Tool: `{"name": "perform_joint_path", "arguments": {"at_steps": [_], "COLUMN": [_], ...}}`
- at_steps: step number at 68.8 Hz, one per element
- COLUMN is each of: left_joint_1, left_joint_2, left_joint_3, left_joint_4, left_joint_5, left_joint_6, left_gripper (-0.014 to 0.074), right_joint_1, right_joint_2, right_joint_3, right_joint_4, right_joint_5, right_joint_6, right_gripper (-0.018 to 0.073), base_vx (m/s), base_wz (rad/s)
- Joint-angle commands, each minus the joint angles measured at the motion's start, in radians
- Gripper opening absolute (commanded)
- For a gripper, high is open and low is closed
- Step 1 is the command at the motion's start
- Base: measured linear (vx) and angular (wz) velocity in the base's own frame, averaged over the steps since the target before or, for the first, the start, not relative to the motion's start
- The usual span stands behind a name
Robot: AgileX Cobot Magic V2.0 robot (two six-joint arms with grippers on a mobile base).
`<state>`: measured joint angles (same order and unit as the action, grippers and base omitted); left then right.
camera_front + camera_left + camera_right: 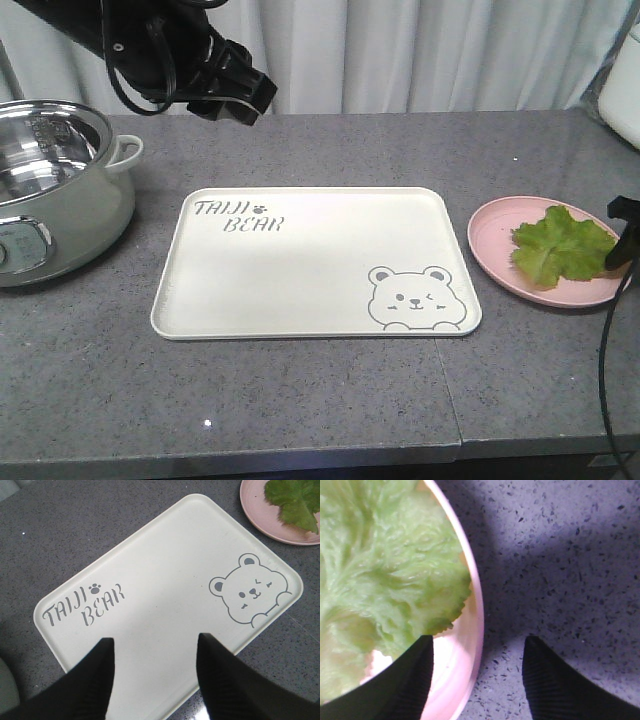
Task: Transfer vegetables to tray and serve
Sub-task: 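Lift the right gripper slightly away from the leaf on the plate, then grasp the rim of the pink plate with the right gripper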
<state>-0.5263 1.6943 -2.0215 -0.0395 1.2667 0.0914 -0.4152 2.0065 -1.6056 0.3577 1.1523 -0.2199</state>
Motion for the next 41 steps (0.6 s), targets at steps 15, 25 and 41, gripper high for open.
{"name": "perform_joint_path", "arguments": {"at_steps": [15,25,41], "left_joint_1": [-0.006,-0.006,-0.006], "left_joint_2": [-0.044,-0.044,-0.044], "left_joint_3": [-0.026,-0.026,-0.026], "left_joint_4": [-0.007,-0.007,-0.007], "left_joint_5": [-0.037,-0.036,-0.036], "left_joint_6": [-0.01,-0.01,-0.01], "left_gripper": [0.0355,0.0355,0.0355], "right_joint_1": [-0.004,-0.004,-0.005], "right_joint_2": [-0.037,-0.034,-0.034], "right_joint_3": [-0.02,-0.02,-0.02], "right_joint_4": [0.025,0.025,0.082], "right_joint_5": [-0.013,-0.009,-0.015], "right_joint_6": [-0.013,-0.023,-0.05], "right_gripper": [0.0212,0.0083,-0.001], "base_vx": [0.0,0.0,0.0], "base_wz": [0.0,0.0,0.0]}}
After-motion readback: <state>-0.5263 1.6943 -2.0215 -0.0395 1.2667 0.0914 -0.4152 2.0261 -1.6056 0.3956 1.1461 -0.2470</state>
